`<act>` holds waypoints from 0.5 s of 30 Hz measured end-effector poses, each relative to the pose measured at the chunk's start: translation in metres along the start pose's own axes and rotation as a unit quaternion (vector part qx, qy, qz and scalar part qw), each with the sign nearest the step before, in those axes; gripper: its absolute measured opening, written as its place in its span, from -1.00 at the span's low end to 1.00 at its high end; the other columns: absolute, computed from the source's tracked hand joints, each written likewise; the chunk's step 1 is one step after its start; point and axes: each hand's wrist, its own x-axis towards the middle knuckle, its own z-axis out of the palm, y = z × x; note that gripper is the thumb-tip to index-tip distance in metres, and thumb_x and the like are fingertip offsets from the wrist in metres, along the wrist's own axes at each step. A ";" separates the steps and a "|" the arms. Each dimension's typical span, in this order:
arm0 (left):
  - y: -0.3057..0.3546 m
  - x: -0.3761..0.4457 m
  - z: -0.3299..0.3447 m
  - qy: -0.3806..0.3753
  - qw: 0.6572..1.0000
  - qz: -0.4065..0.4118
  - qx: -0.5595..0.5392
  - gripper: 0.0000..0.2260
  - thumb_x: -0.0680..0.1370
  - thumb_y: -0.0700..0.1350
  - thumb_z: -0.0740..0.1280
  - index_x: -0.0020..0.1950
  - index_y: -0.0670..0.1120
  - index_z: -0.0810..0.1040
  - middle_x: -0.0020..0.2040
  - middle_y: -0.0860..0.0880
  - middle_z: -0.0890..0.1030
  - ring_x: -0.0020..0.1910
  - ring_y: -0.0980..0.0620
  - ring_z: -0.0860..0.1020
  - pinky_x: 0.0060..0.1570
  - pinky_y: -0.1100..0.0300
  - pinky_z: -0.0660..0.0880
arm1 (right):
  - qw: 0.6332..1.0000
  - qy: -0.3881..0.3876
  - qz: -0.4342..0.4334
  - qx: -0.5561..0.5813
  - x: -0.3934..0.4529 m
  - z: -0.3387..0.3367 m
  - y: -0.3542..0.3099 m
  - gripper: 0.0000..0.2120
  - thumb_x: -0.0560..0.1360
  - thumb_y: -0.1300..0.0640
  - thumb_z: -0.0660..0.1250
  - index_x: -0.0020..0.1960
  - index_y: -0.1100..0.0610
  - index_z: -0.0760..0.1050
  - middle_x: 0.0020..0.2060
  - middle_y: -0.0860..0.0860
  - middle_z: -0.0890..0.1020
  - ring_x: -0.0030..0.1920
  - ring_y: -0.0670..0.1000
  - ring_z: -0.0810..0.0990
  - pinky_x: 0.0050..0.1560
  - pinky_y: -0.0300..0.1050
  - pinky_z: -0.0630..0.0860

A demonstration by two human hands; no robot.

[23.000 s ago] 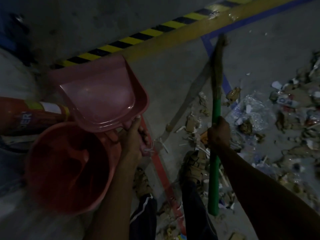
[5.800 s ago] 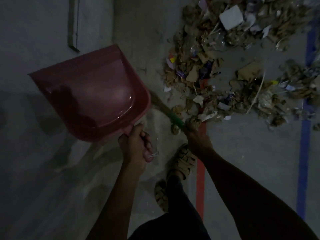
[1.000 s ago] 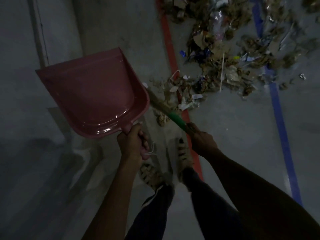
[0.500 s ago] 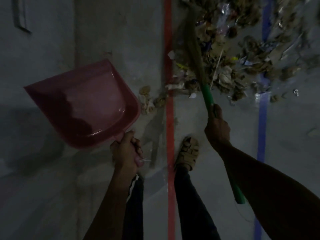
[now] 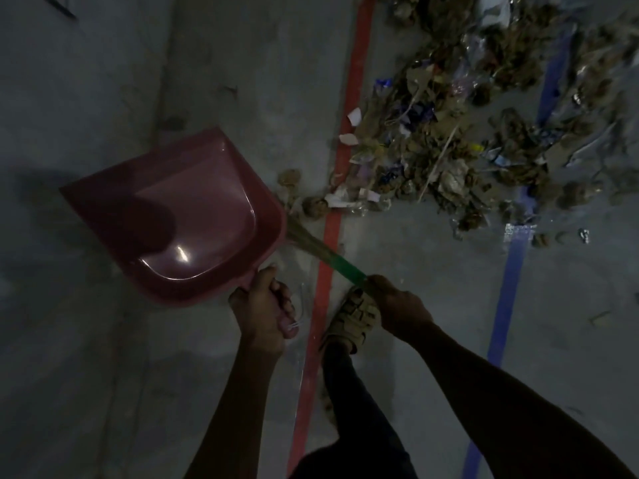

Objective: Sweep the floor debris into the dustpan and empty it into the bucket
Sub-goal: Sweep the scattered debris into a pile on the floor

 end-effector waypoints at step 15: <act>-0.056 -0.014 0.010 0.030 0.997 0.029 -0.063 -0.69 0.54 -0.22 0.37 -0.36 -0.12 0.38 -0.51 -0.07 0.40 -0.64 0.02 0.31 -0.53 0.27 0.25 | 0.950 0.217 0.214 0.065 0.024 -0.058 0.077 -0.40 0.59 0.23 0.23 0.59 0.16 0.13 0.56 0.10 0.14 0.00 0.32 0.59 -0.13 0.10 0.54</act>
